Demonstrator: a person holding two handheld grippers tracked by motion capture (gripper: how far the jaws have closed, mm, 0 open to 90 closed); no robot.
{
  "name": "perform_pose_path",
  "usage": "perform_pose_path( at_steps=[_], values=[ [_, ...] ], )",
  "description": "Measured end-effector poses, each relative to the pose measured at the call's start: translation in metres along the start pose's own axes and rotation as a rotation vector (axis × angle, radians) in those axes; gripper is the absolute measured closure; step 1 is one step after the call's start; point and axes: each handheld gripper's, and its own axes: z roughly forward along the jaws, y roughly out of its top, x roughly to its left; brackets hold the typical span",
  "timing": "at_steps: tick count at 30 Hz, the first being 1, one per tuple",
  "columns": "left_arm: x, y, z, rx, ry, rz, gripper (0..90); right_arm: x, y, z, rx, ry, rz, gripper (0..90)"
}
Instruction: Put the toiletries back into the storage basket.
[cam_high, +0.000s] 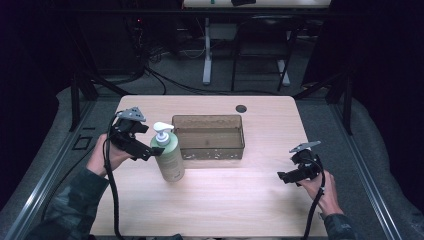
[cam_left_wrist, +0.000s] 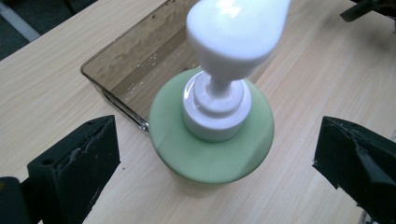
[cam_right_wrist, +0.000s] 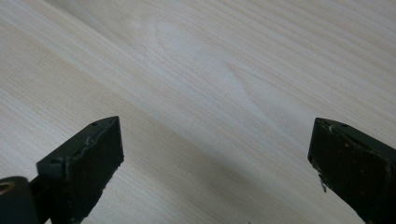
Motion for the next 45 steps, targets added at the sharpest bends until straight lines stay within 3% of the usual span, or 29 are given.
perform_pose_path(
  at_steps=[10, 19, 25, 27, 31, 34, 41, 45],
  values=[
    [0.004, 0.022, -0.004, 0.062, -0.034, 0.043, 0.2, 0.001, -0.001, -0.002, -0.001, 0.002, -0.005, 3.7],
    [0.001, 0.042, -0.007, 0.125, -0.059, 0.114, 9.6, 0.000, -0.001, -0.002, -0.002, 0.012, 0.001, 3.6],
    [-0.003, 0.052, -0.008, 0.152, -0.062, 0.154, 20.8, -0.001, -0.002, -0.002, 0.000, 0.012, 0.000, 3.7],
    [-0.004, 0.054, -0.008, 0.149, -0.062, 0.162, 31.3, -0.001, -0.002, -0.002, 0.000, 0.011, -0.001, 3.7],
    [-0.004, 0.058, -0.007, 0.159, -0.075, 0.176, 40.2, -0.001, -0.002, -0.003, 0.001, 0.010, -0.002, 3.8],
    [-0.003, 0.060, -0.007, 0.165, -0.056, 0.180, 48.8, -0.001, -0.002, -0.004, -0.002, 0.007, -0.002, 3.8],
    [0.001, 0.061, -0.005, 0.199, -0.040, 0.204, 59.9, -0.001, -0.003, -0.004, 0.000, 0.006, 0.000, 3.9],
    [0.002, 0.062, -0.004, 0.206, -0.042, 0.215, 60.8, -0.002, -0.003, -0.004, 0.000, 0.001, 0.000, 3.9]
  ],
)
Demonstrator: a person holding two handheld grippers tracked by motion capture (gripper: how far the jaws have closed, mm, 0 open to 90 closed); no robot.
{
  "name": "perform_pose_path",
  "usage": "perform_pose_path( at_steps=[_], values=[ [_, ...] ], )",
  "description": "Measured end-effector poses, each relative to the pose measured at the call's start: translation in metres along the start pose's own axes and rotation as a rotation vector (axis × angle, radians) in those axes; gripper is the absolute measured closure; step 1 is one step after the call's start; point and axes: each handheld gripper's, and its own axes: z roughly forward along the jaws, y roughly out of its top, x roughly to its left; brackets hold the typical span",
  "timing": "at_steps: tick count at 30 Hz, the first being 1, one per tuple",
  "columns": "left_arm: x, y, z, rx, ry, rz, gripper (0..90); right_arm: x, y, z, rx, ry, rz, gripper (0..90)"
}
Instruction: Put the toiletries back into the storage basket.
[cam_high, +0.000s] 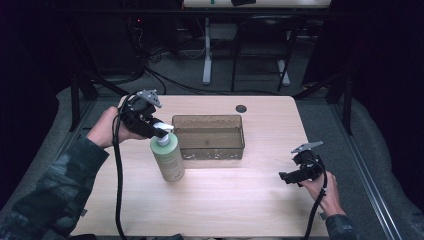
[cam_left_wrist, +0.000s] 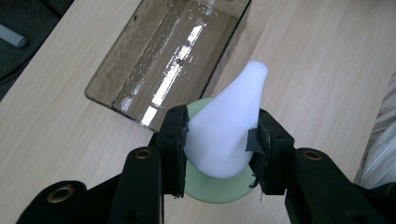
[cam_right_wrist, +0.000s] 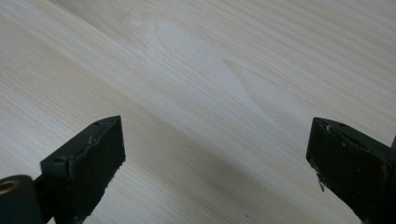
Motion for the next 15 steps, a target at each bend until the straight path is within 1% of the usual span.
perform_pose_path(
  at_steps=[3, 4, 7, 12, 13, 14, 15],
  values=[
    [0.0003, 0.0027, 0.0002, 0.017, 0.002, 0.010, 61.2, -0.0004, 0.0000, -0.0003, -0.002, -0.001, 0.002, 3.9],
    [0.0000, 0.0035, 0.0004, 0.022, 0.005, 0.003, 61.3, -0.0004, 0.0000, -0.0004, -0.001, -0.003, 0.002, 3.9],
    [-0.0012, 0.0071, 0.0003, 0.050, 0.011, 0.021, 61.6, -0.0004, 0.0001, -0.0003, -0.002, -0.004, 0.000, 3.8],
    [-0.0013, 0.0090, -0.0001, 0.067, 0.015, 0.031, 61.8, -0.0006, 0.0003, -0.0009, -0.003, -0.009, -0.004, 3.8],
    [-0.0015, 0.0096, -0.0003, 0.072, 0.015, 0.039, 61.8, -0.0008, 0.0003, -0.0014, -0.005, -0.008, -0.004, 3.9],
    [-0.0017, 0.0102, -0.0005, 0.078, 0.024, 0.037, 61.8, -0.0009, 0.0004, -0.0020, -0.005, -0.007, 0.000, 3.9],
    [-0.0019, 0.0106, -0.0005, 0.081, 0.023, 0.034, 61.9, -0.0011, 0.0004, -0.0023, -0.009, -0.006, 0.002, 3.8]
  ],
)
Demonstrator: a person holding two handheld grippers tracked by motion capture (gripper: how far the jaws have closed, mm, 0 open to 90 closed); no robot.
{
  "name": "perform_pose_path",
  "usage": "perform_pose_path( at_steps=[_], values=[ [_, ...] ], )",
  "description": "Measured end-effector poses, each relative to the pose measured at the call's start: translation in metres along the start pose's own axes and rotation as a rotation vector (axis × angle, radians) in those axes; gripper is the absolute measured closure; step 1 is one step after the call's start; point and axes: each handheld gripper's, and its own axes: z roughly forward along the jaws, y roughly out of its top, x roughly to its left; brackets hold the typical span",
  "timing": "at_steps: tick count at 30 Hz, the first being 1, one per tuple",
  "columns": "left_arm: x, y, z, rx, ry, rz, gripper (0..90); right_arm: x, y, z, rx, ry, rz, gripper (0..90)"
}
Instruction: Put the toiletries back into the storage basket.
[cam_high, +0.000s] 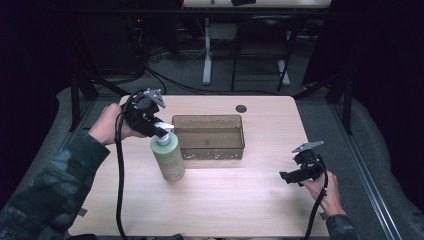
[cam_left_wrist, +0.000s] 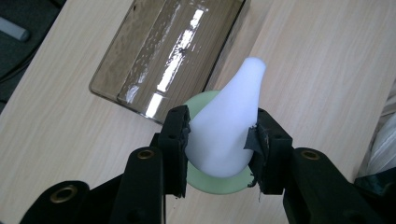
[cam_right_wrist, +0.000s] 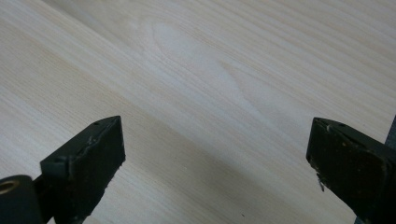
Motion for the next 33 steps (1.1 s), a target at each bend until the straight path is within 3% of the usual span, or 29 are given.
perform_pose_path(
  at_steps=[12, 33],
  values=[
    [-0.003, 0.006, -0.008, 0.007, -0.002, 0.015, 62.1, 0.000, 0.000, 0.001, 0.003, -0.002, -0.001, 3.8],
    [-0.004, 0.024, -0.045, 0.019, 0.010, 0.044, 62.1, -0.002, -0.001, 0.001, 0.002, -0.007, -0.002, 3.5]
  ],
)
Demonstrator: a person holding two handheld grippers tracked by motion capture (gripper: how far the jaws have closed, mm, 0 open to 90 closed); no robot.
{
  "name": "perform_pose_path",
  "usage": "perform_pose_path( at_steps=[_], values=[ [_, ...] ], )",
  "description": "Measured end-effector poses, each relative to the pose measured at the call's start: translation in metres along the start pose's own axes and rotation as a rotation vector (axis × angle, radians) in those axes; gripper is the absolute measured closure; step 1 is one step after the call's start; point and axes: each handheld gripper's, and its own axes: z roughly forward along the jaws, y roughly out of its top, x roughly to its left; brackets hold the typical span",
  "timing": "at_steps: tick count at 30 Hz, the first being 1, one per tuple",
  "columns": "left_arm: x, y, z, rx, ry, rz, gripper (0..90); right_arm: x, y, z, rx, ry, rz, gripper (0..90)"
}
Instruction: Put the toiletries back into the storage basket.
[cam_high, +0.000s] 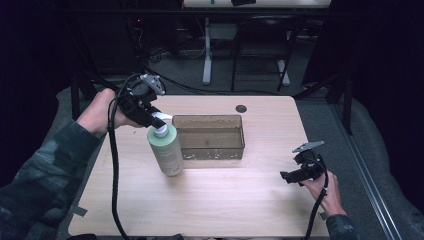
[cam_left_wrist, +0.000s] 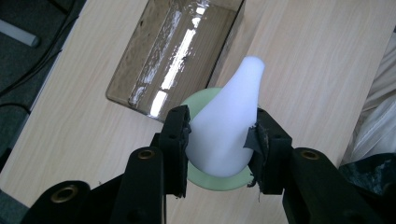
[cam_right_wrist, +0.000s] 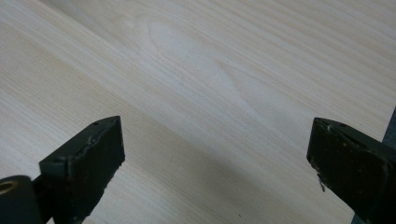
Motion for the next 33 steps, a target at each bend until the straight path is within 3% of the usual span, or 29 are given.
perform_pose_path(
  at_steps=[7, 21, 33],
  values=[
    [0.001, 0.007, -0.014, -0.026, 0.021, 0.005, 62.2, 0.001, 0.000, 0.000, 0.001, -0.007, -0.003, 3.3],
    [-0.001, 0.025, -0.029, -0.021, 0.029, 0.034, 62.2, 0.000, 0.000, 0.000, 0.004, -0.005, -0.005, 3.4],
    [0.004, 0.037, -0.045, -0.029, 0.042, 0.024, 62.3, 0.001, 0.001, 0.000, 0.001, -0.008, -0.011, 3.5]
  ],
)
